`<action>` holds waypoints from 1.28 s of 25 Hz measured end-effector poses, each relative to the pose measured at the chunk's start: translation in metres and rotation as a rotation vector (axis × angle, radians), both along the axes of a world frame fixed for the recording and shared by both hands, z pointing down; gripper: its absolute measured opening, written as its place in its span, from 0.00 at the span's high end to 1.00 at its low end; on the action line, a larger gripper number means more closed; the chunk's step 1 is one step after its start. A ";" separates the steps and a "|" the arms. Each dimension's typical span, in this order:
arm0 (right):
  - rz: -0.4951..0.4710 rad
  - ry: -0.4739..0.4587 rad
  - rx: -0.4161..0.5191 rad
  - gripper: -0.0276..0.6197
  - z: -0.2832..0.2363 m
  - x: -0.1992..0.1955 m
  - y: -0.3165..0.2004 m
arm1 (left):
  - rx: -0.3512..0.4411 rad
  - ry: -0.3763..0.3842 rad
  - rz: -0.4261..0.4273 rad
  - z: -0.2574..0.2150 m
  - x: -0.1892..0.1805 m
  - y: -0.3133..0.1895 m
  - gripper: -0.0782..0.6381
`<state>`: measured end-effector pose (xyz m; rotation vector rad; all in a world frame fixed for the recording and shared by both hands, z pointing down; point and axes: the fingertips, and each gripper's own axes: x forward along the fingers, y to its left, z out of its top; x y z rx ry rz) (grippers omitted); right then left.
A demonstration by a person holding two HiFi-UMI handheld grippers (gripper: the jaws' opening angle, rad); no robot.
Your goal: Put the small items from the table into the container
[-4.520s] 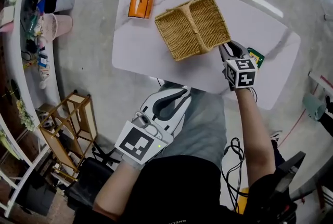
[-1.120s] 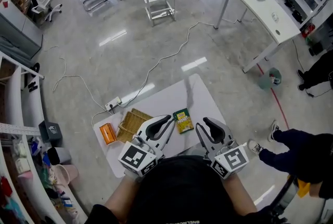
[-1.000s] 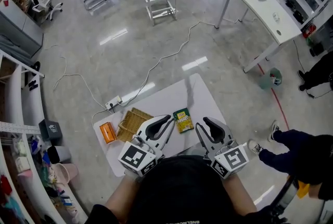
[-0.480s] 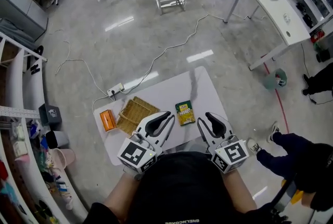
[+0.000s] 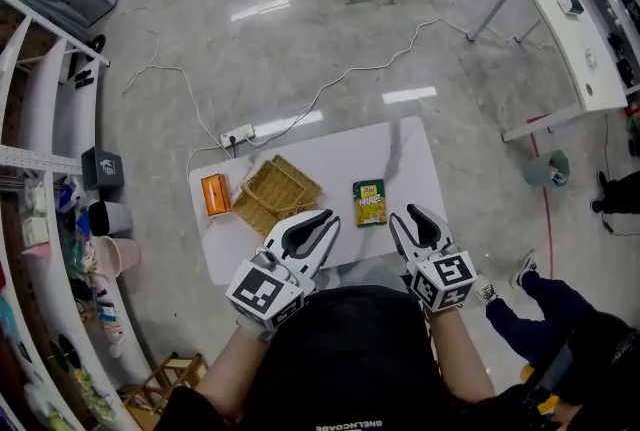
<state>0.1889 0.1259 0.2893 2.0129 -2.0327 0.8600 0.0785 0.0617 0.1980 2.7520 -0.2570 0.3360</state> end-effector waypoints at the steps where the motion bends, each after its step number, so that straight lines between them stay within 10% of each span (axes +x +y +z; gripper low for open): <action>1: -0.009 -0.009 -0.014 0.74 0.008 0.000 -0.002 | -0.004 -0.006 -0.007 0.003 -0.002 0.001 0.83; 32: -0.121 -0.107 -0.587 0.67 0.323 -0.008 0.020 | -0.154 -0.180 -0.278 0.101 -0.097 0.014 0.83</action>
